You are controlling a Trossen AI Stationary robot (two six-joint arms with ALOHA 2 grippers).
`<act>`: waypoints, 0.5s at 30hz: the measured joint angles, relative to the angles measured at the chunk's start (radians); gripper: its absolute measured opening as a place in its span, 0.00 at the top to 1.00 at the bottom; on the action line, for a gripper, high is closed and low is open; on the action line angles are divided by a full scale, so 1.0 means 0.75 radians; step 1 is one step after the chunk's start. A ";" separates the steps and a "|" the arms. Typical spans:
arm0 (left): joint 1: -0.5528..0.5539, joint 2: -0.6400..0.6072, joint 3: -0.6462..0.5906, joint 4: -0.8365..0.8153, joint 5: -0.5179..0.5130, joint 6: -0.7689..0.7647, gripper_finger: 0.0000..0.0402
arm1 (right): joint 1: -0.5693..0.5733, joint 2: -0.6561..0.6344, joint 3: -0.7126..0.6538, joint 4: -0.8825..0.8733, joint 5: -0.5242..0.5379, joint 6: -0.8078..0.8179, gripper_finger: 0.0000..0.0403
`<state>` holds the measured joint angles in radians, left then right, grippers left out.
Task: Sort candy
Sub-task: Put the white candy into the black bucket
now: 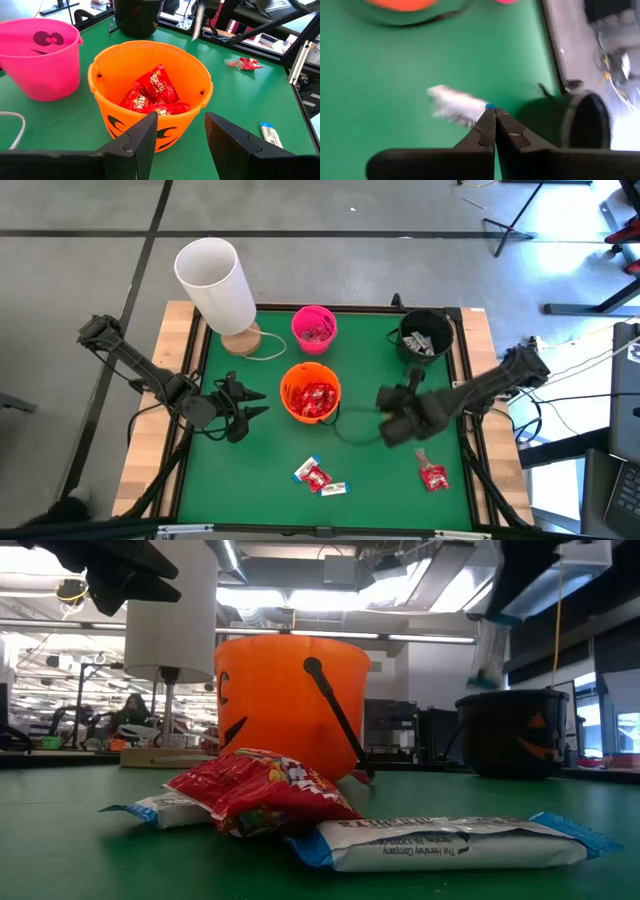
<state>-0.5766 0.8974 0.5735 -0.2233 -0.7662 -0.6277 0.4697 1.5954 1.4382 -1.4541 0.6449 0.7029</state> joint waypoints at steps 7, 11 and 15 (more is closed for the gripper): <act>0.000 0.000 0.000 -0.001 0.000 0.001 0.60 | -0.327 -0.183 0.000 -0.157 0.089 -0.012 1.00; 0.000 0.000 0.000 -0.001 0.000 0.001 0.60 | -0.585 -0.308 0.000 -0.145 0.076 -0.117 1.00; 0.000 0.001 0.000 -0.006 0.000 0.002 0.60 | -0.863 -0.398 0.000 -0.149 0.010 -0.231 1.00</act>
<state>-0.5766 0.8978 0.5734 -0.2276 -0.7662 -0.6266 -0.1773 1.2968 1.4384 -1.5656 0.6522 0.5297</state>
